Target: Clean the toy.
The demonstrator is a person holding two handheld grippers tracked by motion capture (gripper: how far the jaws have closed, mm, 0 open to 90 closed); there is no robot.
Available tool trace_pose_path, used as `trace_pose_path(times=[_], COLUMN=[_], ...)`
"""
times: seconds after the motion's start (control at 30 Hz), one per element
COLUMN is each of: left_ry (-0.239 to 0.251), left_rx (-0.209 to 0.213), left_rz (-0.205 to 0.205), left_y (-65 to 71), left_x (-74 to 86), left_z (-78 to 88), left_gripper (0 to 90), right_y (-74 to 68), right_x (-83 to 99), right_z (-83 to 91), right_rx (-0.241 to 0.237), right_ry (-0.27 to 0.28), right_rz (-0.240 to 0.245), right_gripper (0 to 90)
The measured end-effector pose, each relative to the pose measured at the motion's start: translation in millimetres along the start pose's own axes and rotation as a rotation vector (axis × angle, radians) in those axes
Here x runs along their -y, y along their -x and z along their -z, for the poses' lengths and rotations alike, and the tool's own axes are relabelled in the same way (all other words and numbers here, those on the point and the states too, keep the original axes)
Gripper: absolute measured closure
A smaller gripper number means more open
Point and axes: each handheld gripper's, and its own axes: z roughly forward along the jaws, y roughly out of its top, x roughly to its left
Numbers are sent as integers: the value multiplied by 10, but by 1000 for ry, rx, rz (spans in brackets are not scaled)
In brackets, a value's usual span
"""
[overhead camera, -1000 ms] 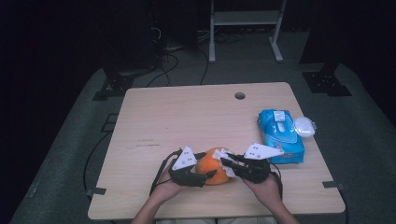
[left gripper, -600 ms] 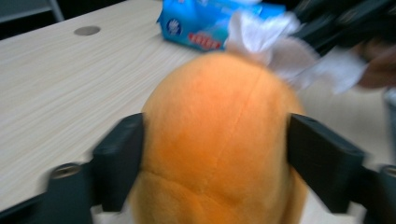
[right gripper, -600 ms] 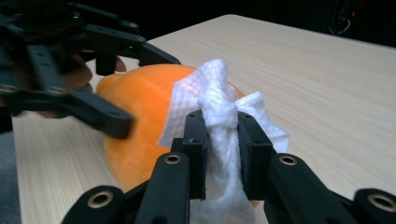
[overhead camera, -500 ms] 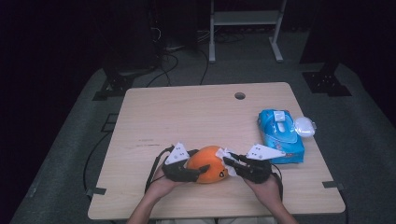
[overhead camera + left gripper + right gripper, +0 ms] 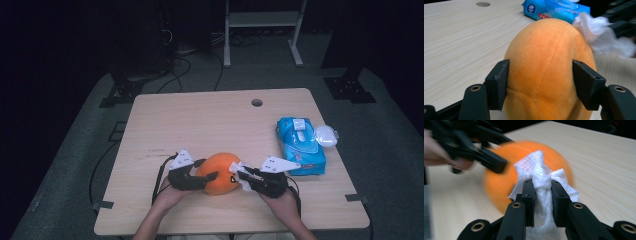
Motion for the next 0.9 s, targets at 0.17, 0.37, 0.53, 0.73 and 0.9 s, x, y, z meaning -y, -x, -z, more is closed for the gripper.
trace_pose_path(times=[0.17, 0.37, 0.53, 0.73, 0.9], left_ry=[-1, -19, -9, -5, -11], left_rx=[8, 11, 17, 9, 0], left_rz=[-15, -111, -77, -64, -50], left_y=[14, 157, 106, 92, 71], left_x=[-3, -25, -6, 0, -6], left_z=[-9, -38, -32, -34, -19], left_gripper=[353, 363, 364, 363, 360], right_y=[73, -4, 183, 24, 74], right_x=[36, -101, 66, -65, 11], right_z=[13, 54, 37, 58, 18], right_rx=[3, -17, 10, -51, -21], right_ry=[-3, 38, -5, 41, 7], right_rz=[-46, -5, -86, -49, -52], right_gripper=[752, 752, 752, 751, 751])
